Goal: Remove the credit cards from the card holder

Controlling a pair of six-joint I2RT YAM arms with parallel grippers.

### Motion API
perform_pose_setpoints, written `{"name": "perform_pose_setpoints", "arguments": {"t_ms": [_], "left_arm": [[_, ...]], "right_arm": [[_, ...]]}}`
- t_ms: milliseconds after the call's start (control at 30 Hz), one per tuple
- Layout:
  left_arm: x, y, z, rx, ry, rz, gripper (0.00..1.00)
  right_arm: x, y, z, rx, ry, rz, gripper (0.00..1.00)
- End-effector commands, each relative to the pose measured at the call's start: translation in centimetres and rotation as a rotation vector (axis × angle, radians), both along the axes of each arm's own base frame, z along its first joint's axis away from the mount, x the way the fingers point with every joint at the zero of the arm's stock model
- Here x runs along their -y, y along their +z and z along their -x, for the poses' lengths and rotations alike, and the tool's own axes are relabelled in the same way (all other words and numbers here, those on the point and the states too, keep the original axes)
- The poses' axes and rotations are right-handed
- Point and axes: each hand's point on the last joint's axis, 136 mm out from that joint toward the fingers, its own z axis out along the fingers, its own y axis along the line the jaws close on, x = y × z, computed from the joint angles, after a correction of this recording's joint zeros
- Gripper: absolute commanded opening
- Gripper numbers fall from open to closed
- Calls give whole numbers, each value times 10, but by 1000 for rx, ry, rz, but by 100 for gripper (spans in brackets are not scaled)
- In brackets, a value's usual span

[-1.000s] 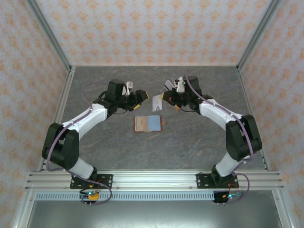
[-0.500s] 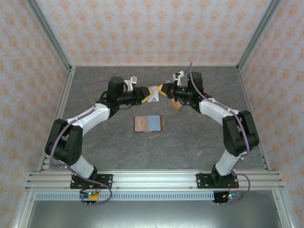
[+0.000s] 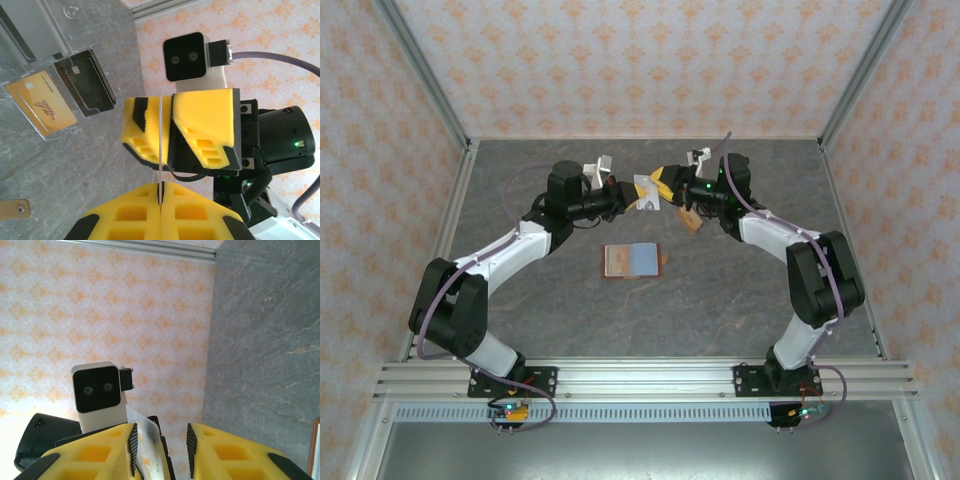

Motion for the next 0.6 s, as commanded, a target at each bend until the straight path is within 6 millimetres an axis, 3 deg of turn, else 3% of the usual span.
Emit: {"name": "perform_pose_setpoints", "arguments": {"t_ms": [0, 200, 367, 467, 567], "left_arm": [[-3, 28, -7, 58, 62, 53, 0], [-8, 25, -13, 34, 118, 51, 0], [-9, 19, -16, 5, 132, 57, 0], [-15, 6, -19, -33, 157, 25, 13], [-29, -16, -20, -92, 198, -40, 36]], "right_arm": [[-7, 19, 7, 45, 23, -82, 34], [-7, 22, 15, 51, 26, -112, 25], [-6, 23, 15, 69, 22, -96, 9], [-5, 15, 11, 77, 10, -30, 0], [1, -3, 2, 97, -23, 138, 0]]}}
